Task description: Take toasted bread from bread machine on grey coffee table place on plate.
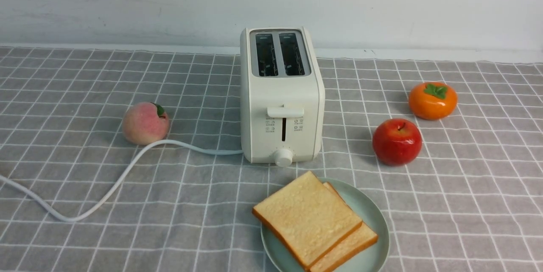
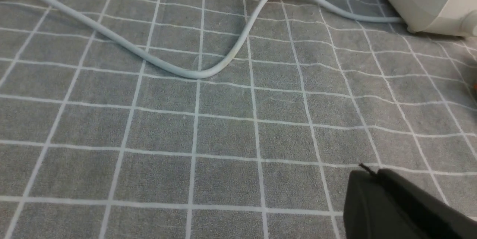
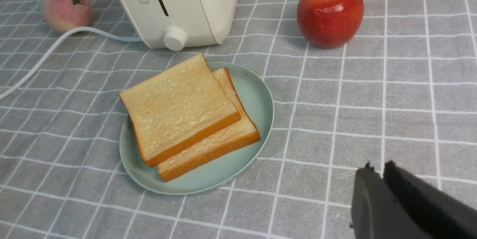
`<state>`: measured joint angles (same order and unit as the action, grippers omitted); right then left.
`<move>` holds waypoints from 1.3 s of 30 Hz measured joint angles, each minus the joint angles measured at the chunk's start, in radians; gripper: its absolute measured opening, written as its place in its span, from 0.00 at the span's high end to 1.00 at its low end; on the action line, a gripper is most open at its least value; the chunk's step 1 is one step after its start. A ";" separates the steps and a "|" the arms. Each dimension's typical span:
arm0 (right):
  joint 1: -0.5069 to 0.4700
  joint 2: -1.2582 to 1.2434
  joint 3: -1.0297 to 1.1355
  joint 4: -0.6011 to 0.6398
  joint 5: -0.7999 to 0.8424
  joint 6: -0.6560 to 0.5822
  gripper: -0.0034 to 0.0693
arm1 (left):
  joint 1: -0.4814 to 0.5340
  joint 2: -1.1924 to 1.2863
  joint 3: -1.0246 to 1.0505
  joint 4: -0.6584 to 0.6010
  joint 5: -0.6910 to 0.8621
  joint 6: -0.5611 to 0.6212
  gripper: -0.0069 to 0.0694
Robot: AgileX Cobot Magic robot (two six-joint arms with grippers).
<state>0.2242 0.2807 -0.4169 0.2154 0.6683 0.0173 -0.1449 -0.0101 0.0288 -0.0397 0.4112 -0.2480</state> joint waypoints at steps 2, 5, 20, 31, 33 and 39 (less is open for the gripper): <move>0.000 0.000 0.000 0.000 0.000 0.000 0.89 | 0.000 0.000 0.000 -0.001 0.000 0.000 0.91; 0.000 0.000 0.000 0.000 0.000 0.000 0.88 | 0.000 0.000 0.000 -0.002 0.000 0.000 0.90; 0.000 0.000 0.000 -0.002 0.001 0.000 0.84 | 0.000 0.000 0.001 -0.003 -0.002 0.000 0.89; 0.000 0.000 0.000 -0.003 0.001 0.000 0.82 | 0.000 0.000 0.001 -0.003 -0.003 0.000 0.88; 0.000 -0.002 0.000 -0.003 0.001 0.000 0.82 | 0.000 0.000 0.001 -0.003 -0.003 0.000 0.88; -0.082 -0.058 0.000 -0.003 0.001 0.000 0.81 | 0.000 0.000 0.001 -0.003 -0.003 0.000 0.87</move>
<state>0.1421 0.2231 -0.4169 0.2127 0.6693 0.0173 -0.1449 -0.0101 0.0297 -0.0425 0.4082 -0.2480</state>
